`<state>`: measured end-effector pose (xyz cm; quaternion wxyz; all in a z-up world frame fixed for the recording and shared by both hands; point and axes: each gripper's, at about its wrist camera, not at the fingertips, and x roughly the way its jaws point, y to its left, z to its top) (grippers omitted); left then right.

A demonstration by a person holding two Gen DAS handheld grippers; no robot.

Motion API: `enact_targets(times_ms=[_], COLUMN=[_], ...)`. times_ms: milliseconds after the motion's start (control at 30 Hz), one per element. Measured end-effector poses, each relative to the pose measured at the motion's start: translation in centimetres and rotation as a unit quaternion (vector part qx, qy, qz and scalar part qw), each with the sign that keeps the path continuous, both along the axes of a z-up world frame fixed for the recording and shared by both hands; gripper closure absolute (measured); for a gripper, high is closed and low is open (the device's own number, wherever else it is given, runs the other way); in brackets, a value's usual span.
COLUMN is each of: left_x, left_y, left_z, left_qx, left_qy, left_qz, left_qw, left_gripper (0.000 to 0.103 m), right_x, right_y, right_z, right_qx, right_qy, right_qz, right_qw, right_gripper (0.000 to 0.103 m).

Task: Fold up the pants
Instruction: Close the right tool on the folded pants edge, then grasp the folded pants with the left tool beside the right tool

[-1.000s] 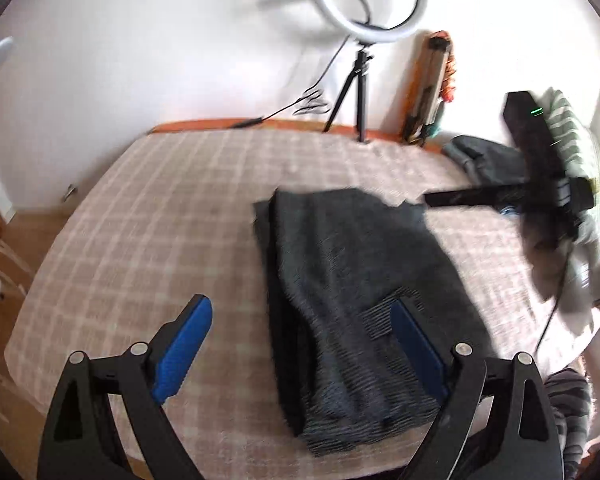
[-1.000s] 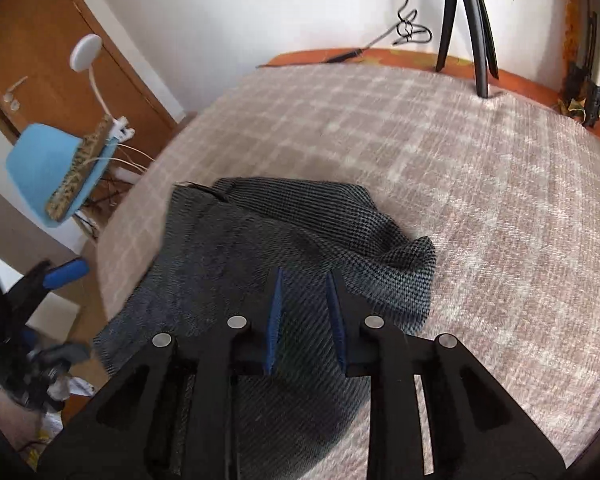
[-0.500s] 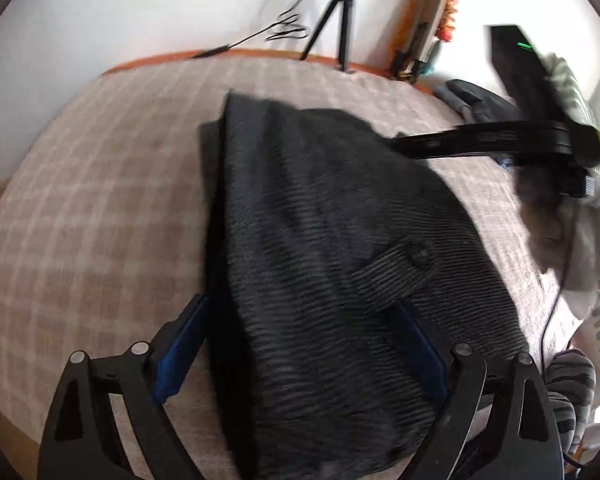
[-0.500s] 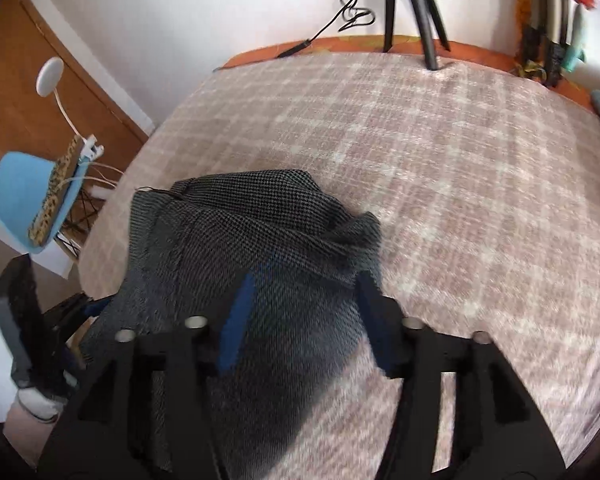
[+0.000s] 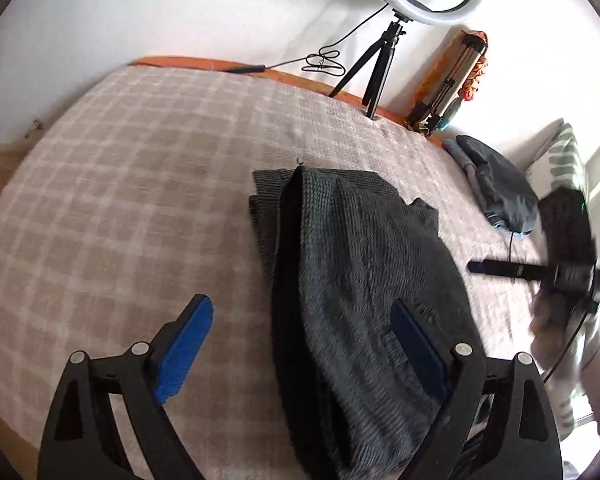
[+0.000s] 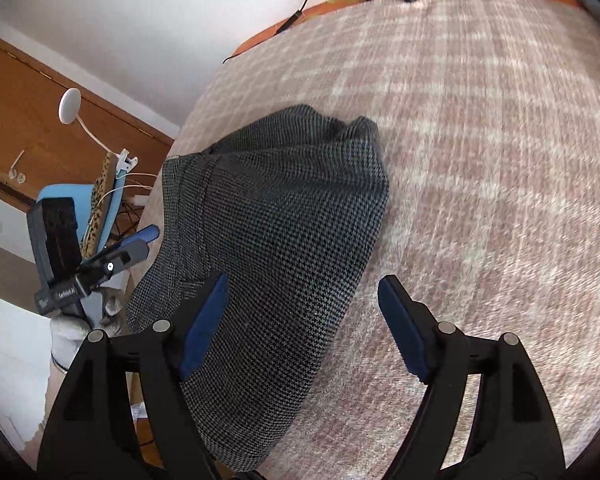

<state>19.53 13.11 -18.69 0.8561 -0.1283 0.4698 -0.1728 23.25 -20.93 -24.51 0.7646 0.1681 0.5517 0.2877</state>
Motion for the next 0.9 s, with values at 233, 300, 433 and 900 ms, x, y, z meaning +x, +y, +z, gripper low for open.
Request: enact_targets(times_ms=[233, 300, 433, 900], left_x=[3.0, 3.5, 4.3, 5.0], left_y=[-0.2, -0.2, 0.0, 0.2], left_z=[-2.4, -3.0, -4.3, -4.7], left_qx=[-0.038, -0.041, -0.058, -0.108], left_qy=[0.046, 0.053, 0.070, 0.054], left_qz=[0.004, 0.007, 0.002, -0.017], left_qw=[0.9982, 0.9977, 0.9959, 0.9925], left_gripper=[0.012, 0.012, 0.012, 0.032], right_x=[0.4, 0.6, 0.9, 1.2], right_y=[0.7, 0.7, 0.9, 0.7], right_z=[-1.6, -1.7, -1.8, -2.6], right_qx=[0.023, 0.036, 0.052, 0.120], right_qy=[0.007, 0.005, -0.007, -0.002], right_qz=[-0.006, -0.007, -0.002, 0.028], right_qw=[1.000, 0.999, 0.999, 0.992], right_gripper=[0.022, 0.021, 0.021, 0.033])
